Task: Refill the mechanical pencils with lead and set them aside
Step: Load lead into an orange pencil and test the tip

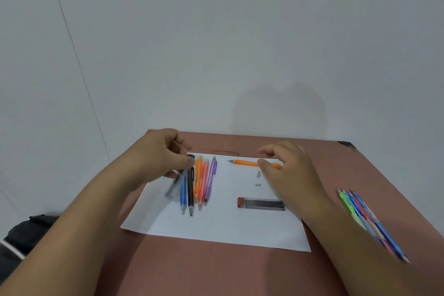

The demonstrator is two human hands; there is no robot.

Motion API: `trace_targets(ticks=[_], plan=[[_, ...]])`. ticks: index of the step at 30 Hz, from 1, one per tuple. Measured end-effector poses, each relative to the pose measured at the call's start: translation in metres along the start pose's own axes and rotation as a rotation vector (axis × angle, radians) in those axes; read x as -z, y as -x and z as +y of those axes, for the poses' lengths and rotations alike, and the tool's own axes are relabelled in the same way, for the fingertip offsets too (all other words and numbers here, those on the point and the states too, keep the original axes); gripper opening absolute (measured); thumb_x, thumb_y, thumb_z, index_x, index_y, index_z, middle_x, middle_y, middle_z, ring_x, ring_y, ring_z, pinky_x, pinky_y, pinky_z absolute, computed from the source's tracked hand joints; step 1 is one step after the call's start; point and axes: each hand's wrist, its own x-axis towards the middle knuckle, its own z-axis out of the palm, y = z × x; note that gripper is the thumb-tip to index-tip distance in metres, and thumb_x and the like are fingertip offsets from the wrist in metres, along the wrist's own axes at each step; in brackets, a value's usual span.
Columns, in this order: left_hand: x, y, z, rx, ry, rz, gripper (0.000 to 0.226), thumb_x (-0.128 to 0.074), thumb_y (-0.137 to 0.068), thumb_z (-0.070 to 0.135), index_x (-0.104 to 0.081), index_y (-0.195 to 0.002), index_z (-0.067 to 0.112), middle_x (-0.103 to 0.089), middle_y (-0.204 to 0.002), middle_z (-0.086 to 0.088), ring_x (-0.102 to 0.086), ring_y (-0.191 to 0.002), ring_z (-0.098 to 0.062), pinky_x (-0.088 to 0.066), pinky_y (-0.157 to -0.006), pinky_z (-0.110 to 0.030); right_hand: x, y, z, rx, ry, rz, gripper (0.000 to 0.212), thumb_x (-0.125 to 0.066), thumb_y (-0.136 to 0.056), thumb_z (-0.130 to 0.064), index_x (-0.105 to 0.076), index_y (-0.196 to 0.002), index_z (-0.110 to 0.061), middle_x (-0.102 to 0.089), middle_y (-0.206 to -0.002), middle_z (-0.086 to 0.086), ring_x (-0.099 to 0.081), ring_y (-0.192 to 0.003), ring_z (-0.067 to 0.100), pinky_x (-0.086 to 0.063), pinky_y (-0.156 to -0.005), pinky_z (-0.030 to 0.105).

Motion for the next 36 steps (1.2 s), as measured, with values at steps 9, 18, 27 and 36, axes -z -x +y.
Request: trace_targets(ticks=[9, 18, 27, 36], plan=[[-0.046, 0.011, 0.019, -0.145, 0.53, -0.049, 0.024, -0.074, -0.088, 0.006, -0.068, -0.11, 0.012, -0.069, -0.088, -0.006, -0.074, -0.087, -0.026, -0.062, -0.073, -0.035, 0.0, 0.019, -0.033, 0.05, -0.254, -0.287, 0.028, -0.08, -0.084, -0.043, -0.072, -0.11, -0.042, -0.065, -0.097, -0.022, -0.054, -0.086, 0.001, -0.039, -0.07, 0.012], [-0.065, 0.008, 0.018, -0.172, 0.785, -0.03, 0.021, -0.069, -0.09, 0.003, -0.07, -0.111, 0.003, -0.068, -0.09, -0.01, -0.074, -0.092, -0.027, -0.061, -0.078, -0.037, -0.003, 0.021, -0.044, -0.155, -0.49, -0.339, 0.016, -0.078, -0.088, -0.032, -0.078, -0.104, -0.034, -0.071, -0.087, -0.002, -0.066, -0.078, 0.016, -0.058, -0.082, 0.04], [-0.065, 0.006, 0.015, -0.134, 0.73, -0.058, 0.022, -0.066, -0.094, 0.014, -0.073, -0.114, 0.009, -0.077, -0.101, -0.012, -0.074, -0.091, -0.025, -0.059, -0.079, -0.03, -0.003, 0.017, -0.04, -0.214, -0.538, -0.357, 0.02, -0.082, -0.084, -0.027, -0.078, -0.101, -0.037, -0.075, -0.093, 0.003, -0.069, -0.089, 0.024, -0.056, -0.088, 0.041], [-0.064, 0.007, 0.014, -0.214, 0.672, -0.015, 0.023, -0.068, -0.092, 0.013, -0.074, -0.113, 0.007, -0.077, -0.103, -0.01, -0.074, -0.098, -0.026, -0.06, -0.088, -0.034, 0.005, 0.016, -0.044, -0.216, -0.513, -0.287, 0.025, -0.084, -0.082, -0.019, -0.079, -0.104, -0.029, -0.071, -0.078, -0.011, -0.06, -0.067, -0.005, -0.046, -0.063, 0.008]])
